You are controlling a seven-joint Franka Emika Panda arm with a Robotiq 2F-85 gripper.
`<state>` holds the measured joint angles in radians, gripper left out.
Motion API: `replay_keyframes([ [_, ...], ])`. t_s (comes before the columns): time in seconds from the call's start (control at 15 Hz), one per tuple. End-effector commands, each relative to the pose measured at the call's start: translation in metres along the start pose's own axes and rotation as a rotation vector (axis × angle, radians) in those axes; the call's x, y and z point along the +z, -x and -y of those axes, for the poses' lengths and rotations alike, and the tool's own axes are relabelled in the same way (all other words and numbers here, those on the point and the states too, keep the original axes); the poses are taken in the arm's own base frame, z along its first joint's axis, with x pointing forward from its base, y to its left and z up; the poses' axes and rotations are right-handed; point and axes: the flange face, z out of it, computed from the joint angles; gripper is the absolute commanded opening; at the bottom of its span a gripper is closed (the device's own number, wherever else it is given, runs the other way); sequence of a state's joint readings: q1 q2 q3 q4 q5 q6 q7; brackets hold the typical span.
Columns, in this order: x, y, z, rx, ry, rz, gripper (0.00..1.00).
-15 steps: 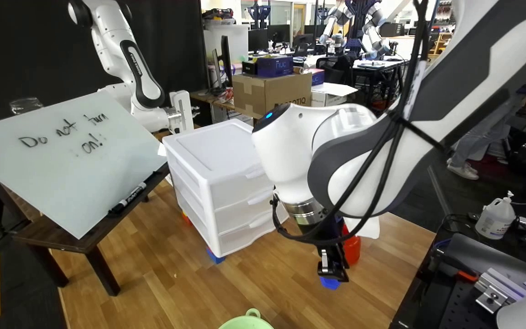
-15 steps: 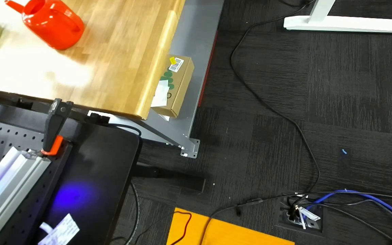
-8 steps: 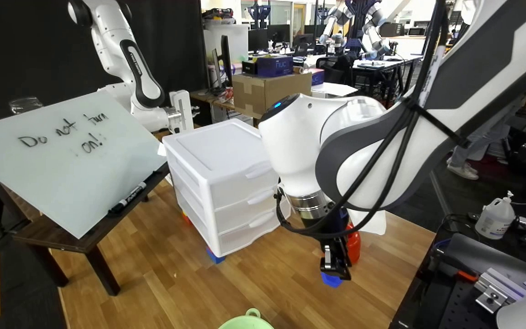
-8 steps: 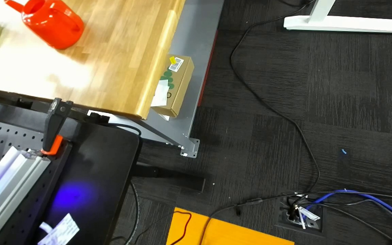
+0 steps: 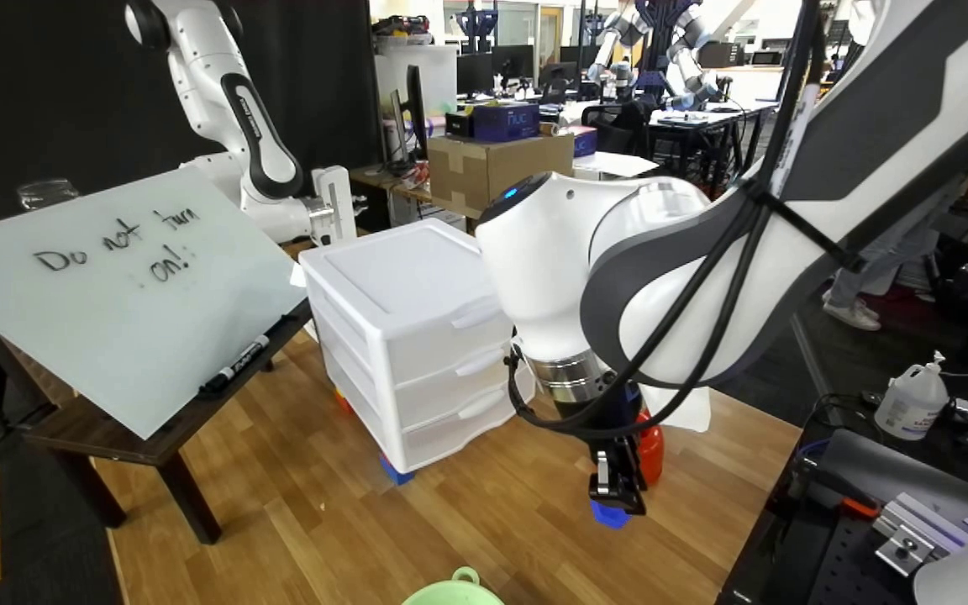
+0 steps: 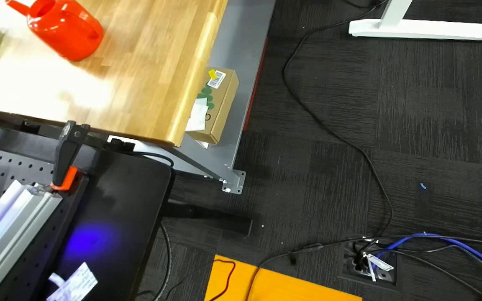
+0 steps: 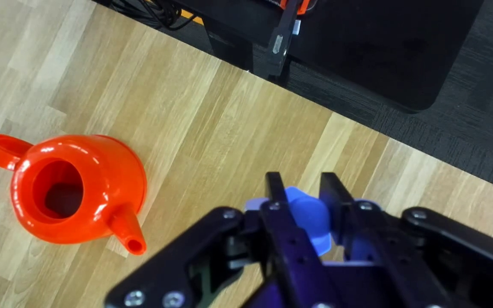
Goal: Put the blue object in the orange tea pot and move the light-green bowl to the right
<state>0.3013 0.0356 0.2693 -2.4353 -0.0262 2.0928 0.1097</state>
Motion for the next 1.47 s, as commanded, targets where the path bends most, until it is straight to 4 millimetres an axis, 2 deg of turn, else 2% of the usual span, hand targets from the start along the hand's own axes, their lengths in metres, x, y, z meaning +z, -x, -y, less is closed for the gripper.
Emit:
replay_keyframes([
  [0.0,-0.003,0.001,-0.004,0.016,0.001,-0.005,0.06],
  [0.13,-0.013,0.005,-0.014,0.057,-0.002,-0.030,0.06],
  [0.6,-0.054,0.029,-0.072,0.218,-0.046,-0.149,0.06],
  [1.07,-0.046,0.057,-0.105,0.346,-0.080,-0.163,0.06],
  [1.4,-0.037,0.074,-0.117,0.422,-0.126,-0.187,0.06],
])
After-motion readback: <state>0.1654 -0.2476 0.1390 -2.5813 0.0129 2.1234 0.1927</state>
